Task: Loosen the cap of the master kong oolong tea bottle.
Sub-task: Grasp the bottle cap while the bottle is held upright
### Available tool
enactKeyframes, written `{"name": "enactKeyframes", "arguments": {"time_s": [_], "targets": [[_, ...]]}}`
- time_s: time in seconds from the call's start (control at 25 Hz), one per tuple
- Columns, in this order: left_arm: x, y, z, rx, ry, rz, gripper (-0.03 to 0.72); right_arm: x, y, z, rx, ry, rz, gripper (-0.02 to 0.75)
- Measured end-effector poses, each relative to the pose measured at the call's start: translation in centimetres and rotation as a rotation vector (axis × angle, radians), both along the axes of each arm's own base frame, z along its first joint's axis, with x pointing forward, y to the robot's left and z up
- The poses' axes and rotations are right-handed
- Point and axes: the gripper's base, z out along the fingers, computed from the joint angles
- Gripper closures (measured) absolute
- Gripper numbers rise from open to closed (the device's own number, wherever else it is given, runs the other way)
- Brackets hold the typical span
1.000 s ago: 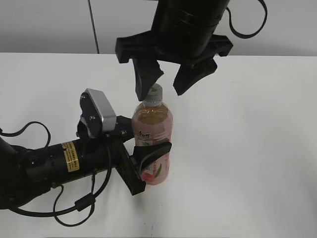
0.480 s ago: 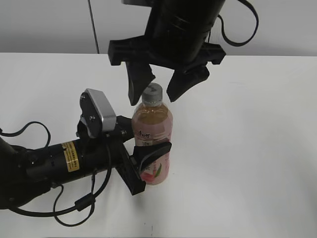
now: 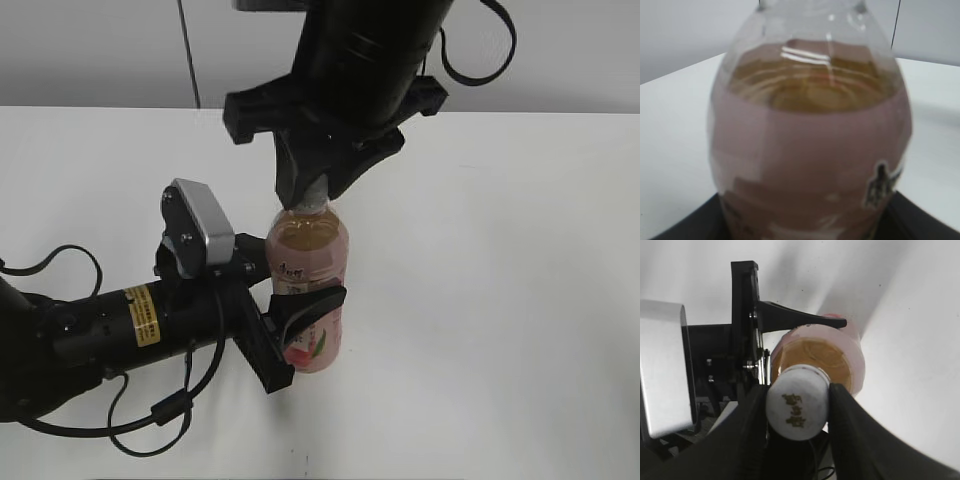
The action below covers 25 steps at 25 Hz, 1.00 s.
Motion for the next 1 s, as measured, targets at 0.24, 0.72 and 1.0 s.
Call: {"name": "enactKeyframes", "arguments": {"time_s": [0.24,0.72,1.0], "targets": [[0.0,0.0,0.0,0.0,0.0,0.001,0.314,0.04,0.01,-0.04,-0.044,-0.148,0.42,0.456],[-0.02,-0.01,0.01,0.001,-0.004,-0.003,0.314,0.1,0.03,-0.02,-0.143,-0.484,1.361,0.458],[-0.05,0.01,0.0,0.001,-0.004,-0.003,0.314,0.08,0.06,-0.01,-0.136,-0.485,1.363,0.447]]}}
